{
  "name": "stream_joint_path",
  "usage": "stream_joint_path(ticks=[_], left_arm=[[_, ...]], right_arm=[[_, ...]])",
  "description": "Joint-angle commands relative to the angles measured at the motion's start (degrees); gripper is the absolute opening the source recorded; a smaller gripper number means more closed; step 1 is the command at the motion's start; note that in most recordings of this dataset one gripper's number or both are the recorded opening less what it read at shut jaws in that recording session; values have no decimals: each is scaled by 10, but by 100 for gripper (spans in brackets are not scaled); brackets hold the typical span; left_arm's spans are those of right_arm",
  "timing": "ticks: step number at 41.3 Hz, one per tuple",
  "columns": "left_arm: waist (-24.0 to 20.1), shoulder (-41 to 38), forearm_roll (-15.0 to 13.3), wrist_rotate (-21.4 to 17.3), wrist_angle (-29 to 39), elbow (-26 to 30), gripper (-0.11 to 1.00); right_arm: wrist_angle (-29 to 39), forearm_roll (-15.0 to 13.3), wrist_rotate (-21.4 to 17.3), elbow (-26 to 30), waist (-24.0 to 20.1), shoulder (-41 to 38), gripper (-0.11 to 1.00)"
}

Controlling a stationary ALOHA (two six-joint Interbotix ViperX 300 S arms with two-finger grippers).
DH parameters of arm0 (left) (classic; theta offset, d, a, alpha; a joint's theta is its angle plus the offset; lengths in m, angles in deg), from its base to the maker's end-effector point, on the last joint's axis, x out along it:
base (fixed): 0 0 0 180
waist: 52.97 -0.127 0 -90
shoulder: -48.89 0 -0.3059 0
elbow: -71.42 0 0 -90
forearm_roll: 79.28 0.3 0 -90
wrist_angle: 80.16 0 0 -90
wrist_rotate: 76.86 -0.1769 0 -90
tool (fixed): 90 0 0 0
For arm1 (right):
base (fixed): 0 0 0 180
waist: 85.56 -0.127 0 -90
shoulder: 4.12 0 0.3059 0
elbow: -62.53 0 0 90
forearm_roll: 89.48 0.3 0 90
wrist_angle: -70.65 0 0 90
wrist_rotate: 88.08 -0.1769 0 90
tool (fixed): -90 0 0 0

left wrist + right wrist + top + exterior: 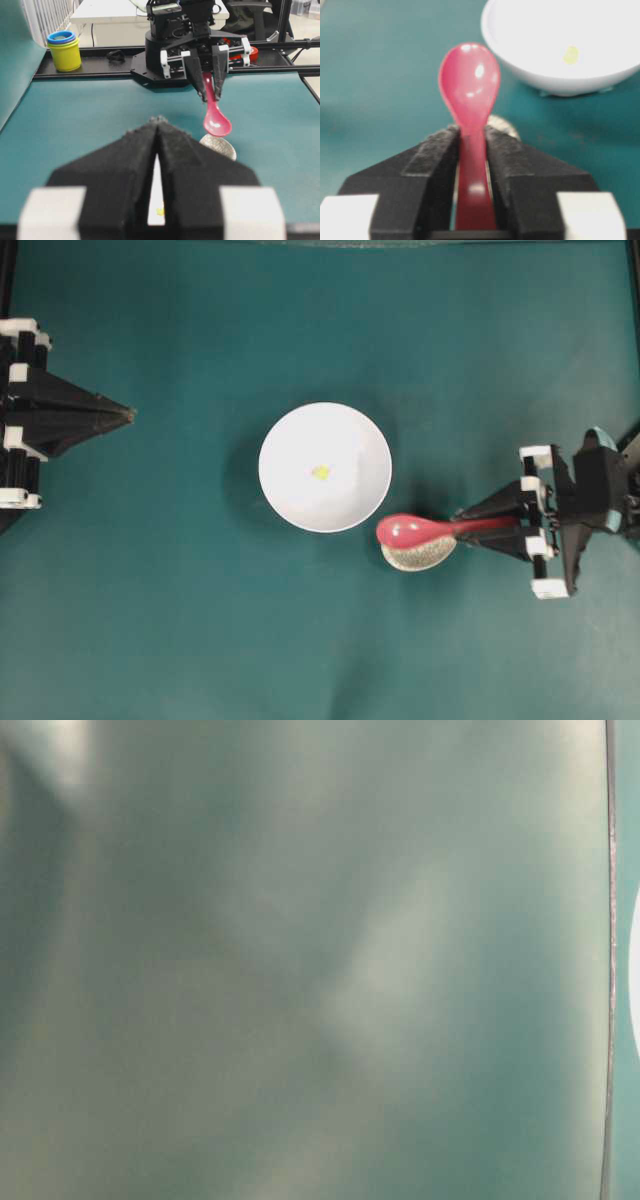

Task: Scoop the yellow hexagonal prism block from the bowl with a spoon using the right arm.
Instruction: 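Lift the red spoon out of the spoon rest toward the bowl, then lower the spoon into the white bowl and scoop under the yellow block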

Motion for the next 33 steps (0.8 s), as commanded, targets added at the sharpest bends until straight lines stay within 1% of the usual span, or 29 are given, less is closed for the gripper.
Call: stream_joint_path(ticks=[1, 4, 6, 10, 14, 26, 33], left_arm=[[-2, -4, 2, -2, 1, 13, 0], [-3, -6, 3, -3, 1, 13, 0], [-4, -6, 4, -7, 1, 12, 0], [-6, -7, 4, -21, 2, 12, 0], [-6, -12, 4, -25, 2, 12, 0], [-6, -36, 4, -21, 0, 15, 0], [-6, -36, 2, -19, 3, 15, 0]], right_arm=[[85, 1, 23, 39, 42, 28, 24], [156, 0, 42, 62, 77, 42, 24], [217, 0, 58, 85, 105, 51, 24], [301, -1, 79, 120, 146, 58, 24], [378, -2, 94, 158, 182, 61, 24], [567, -11, 97, 252, 283, 53, 24], [640, -18, 94, 296, 314, 28, 24]])
